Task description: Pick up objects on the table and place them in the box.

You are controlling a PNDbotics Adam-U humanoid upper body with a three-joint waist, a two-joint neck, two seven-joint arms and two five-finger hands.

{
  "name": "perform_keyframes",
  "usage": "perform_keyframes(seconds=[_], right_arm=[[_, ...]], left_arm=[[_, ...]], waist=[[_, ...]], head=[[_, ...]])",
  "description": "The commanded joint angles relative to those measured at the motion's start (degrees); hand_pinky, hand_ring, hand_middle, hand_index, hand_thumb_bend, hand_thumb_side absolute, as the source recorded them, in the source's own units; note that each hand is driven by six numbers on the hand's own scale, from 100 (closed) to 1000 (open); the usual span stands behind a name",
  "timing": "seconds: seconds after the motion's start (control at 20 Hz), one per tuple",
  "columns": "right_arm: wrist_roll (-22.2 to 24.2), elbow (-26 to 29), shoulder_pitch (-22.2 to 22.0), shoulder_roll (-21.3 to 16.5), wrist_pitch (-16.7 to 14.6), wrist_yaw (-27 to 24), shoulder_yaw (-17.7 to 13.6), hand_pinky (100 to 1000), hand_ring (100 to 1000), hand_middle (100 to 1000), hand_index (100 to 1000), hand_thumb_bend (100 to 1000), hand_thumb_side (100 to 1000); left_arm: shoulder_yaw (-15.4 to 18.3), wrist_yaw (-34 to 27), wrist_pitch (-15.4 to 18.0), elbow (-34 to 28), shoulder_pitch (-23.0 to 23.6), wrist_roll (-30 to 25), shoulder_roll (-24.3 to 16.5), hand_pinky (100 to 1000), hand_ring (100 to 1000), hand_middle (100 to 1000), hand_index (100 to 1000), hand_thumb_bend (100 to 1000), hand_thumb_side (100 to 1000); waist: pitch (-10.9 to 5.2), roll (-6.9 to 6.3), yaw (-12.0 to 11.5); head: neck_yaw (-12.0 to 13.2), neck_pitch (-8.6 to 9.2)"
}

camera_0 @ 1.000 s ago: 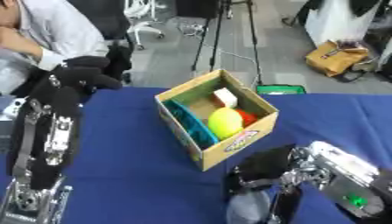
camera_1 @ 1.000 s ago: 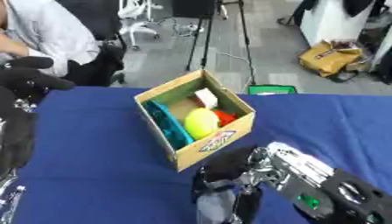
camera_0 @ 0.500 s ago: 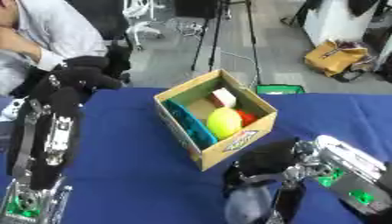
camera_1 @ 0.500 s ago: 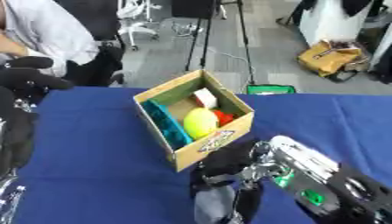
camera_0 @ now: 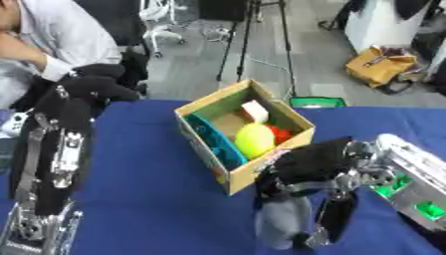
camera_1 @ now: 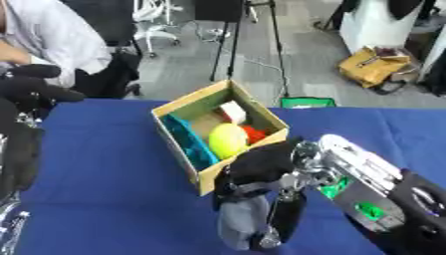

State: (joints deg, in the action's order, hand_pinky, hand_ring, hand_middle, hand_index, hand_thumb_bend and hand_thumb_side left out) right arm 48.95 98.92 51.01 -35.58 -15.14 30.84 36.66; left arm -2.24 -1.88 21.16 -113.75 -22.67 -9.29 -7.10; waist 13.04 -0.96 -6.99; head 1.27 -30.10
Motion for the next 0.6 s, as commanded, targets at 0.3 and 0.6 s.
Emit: perform_keyframes(seconds=[0.3,0.6], right_arm=[[3.02,3.80,3.30,-3.02,-0.09,-2.44,-4.29,232,396,333,415,202,145],[3.02,2.05,5.86,-3.37,1.48,-3.15,-5.51,226,387,320,403,186,134]], left_arm=[[0.29,0.21,0.07,-0.84,-0.87,0.17,-0.67,709,650,746,750,100,647],[0.10,0.16,0.15,-0.84,-1.25,-0.06,-0.78,708,651,746,750,100,646]], waist=[[-1.12,0.01,-0.22],[-0.61,0.32,-0.84]], head=[[0.01,1.63],[-0.41,2.50]])
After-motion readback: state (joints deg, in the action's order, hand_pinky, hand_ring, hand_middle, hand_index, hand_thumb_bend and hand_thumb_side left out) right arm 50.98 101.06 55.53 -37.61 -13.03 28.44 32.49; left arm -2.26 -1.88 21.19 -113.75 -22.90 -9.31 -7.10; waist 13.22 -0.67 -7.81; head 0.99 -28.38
